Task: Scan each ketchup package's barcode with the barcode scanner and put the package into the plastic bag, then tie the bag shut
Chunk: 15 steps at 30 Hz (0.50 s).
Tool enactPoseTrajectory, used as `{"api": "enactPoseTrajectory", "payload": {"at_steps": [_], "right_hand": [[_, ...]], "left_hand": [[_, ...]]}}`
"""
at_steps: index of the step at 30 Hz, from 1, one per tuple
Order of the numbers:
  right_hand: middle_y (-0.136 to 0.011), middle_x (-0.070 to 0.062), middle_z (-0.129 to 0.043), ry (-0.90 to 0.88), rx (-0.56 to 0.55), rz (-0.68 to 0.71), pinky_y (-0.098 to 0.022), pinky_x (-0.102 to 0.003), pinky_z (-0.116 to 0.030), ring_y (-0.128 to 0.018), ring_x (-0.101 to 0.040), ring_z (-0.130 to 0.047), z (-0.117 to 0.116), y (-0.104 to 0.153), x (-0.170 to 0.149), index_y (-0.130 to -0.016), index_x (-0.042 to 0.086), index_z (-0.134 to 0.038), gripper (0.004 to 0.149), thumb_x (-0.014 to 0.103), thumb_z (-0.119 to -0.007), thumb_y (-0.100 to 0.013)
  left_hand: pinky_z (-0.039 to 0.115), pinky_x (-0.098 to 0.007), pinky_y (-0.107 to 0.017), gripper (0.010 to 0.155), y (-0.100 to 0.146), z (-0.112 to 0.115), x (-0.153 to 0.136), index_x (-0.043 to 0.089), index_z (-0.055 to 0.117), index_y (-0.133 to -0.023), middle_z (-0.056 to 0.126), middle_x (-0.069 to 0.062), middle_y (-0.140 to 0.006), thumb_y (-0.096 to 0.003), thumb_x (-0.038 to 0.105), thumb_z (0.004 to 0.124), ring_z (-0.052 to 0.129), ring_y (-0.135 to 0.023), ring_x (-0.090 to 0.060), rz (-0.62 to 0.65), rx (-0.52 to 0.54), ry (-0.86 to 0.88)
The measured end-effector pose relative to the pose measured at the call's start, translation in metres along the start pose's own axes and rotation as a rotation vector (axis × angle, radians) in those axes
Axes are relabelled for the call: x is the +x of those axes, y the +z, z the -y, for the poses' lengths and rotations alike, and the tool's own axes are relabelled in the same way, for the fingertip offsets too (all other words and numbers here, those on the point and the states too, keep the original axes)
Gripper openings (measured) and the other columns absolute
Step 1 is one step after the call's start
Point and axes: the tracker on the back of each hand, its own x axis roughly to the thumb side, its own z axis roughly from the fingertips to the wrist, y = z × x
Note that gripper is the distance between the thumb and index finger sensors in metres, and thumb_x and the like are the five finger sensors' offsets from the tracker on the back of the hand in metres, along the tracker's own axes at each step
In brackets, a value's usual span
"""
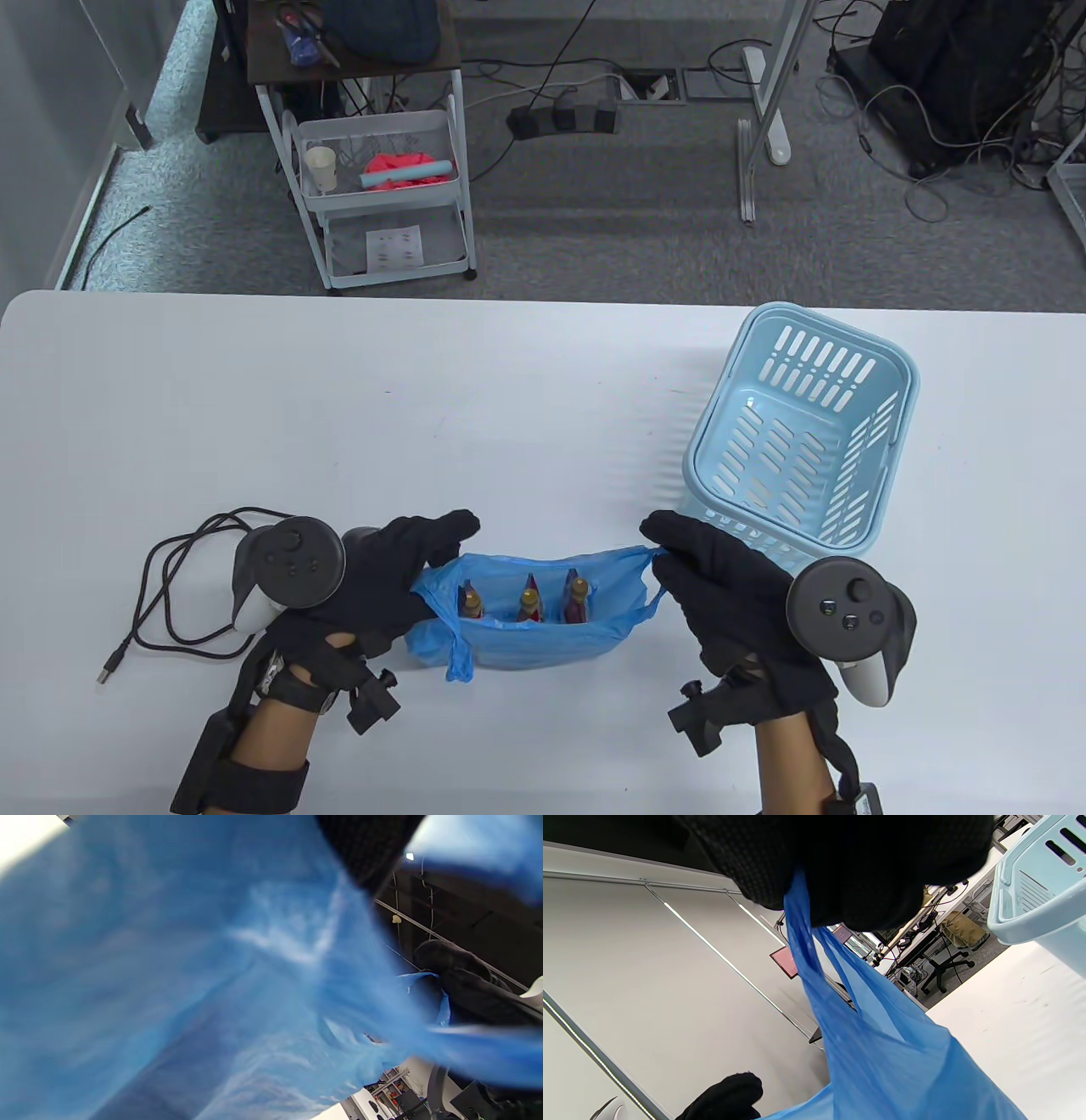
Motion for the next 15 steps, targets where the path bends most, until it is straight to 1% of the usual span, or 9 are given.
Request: {"api": "enactPoseTrajectory", "payload": {"at_steps": [1,2,4,6,8,9,13,15], "right_hand": [[-0.074,-0.013,-0.089,0.001,-0.001,0.000,-0.047,-0.049,-0.076,-0.061,-0.037,-0.089,0.001,0.001,0.000,-0.094,0.015,-0.076,0.042,0.022,-0.080,-0.053],[-0.074,-0.013,-0.089,0.003,-0.001,0.000,-0.047,-0.049,-0.076,-0.061,-0.037,-0.089,0.001,0.001,-0.001,-0.094,0.015,-0.076,0.042,0.022,-0.080,-0.053],[-0.074,-0.013,-0.089,0.006,-0.004,-0.003,-0.047,-0.049,-0.076,-0.061,-0.037,-0.089,0.003,0.002,-0.002,-0.094,0.015,-0.076,0.042,0.022,-0.080,-0.053],[-0.074,-0.013,-0.089,0.005,0.000,-0.003,-0.047,-0.049,-0.076,-0.061,-0.037,-0.089,0.004,0.003,-0.004,-0.094,0.015,-0.076,0.042,0.022,-0.080,-0.053],[-0.075,-0.013,-0.089,0.000,0.004,0.003,-0.047,-0.049,-0.076,-0.061,-0.037,-0.089,0.003,0.004,-0.004,-0.095,0.014,-0.075,0.043,0.023,-0.080,-0.053],[-0.075,-0.013,-0.089,0.001,0.011,0.012,-0.048,-0.049,-0.076,-0.062,-0.037,-0.089,0.003,0.005,-0.004,-0.095,0.014,-0.075,0.043,0.023,-0.080,-0.053],[-0.076,-0.013,-0.088,0.009,0.019,0.032,-0.048,-0.050,-0.076,-0.063,-0.038,-0.089,0.002,0.007,-0.002,-0.096,0.014,-0.075,0.043,0.022,-0.079,-0.053],[-0.076,-0.013,-0.089,0.028,0.012,0.026,-0.048,-0.049,-0.076,-0.062,-0.037,-0.089,0.002,0.006,-0.001,-0.095,0.014,-0.075,0.043,0.022,-0.079,-0.053]], "left_hand": [[0.063,-0.059,-0.074,0.058,-0.001,0.001,0.001,0.030,0.072,-0.102,0.080,0.007,-0.083,-0.0458,0.037,0.084,0.086,-0.081,-0.028,0.008,0.011,0.002],[0.064,-0.058,-0.074,0.048,-0.001,0.003,0.001,0.029,0.081,-0.095,0.081,0.006,-0.081,-0.0474,0.037,0.082,0.086,-0.079,-0.028,0.015,0.016,0.013],[0.065,-0.058,-0.073,0.046,-0.001,0.003,0.001,0.028,0.082,-0.094,0.082,0.006,-0.081,-0.0497,0.040,0.077,0.086,-0.078,-0.029,0.015,0.025,0.040],[0.064,-0.058,-0.073,0.047,0.001,0.001,0.003,0.028,0.081,-0.095,0.080,0.004,-0.085,-0.0507,0.042,0.075,0.084,-0.082,-0.031,0.020,0.038,0.046],[0.064,-0.059,-0.073,0.047,0.004,-0.003,0.005,0.028,0.081,-0.095,0.080,0.003,-0.086,-0.0514,0.044,0.073,0.084,-0.083,-0.032,0.028,0.054,0.041],[0.065,-0.058,-0.072,0.049,0.005,-0.006,0.006,0.028,0.080,-0.096,0.080,0.003,-0.087,-0.0511,0.044,0.073,0.084,-0.083,-0.033,0.026,0.064,0.034],[0.064,-0.060,-0.072,0.055,0.013,-0.017,0.012,0.028,0.075,-0.102,0.075,-0.003,-0.101,-0.0499,0.047,0.075,0.079,-0.095,-0.039,0.023,0.074,0.003],[0.064,-0.061,-0.072,0.059,0.019,-0.024,0.014,0.028,0.073,-0.104,0.074,-0.004,-0.104,-0.0492,0.048,0.076,0.078,-0.097,-0.040,0.020,0.063,-0.023]]}}
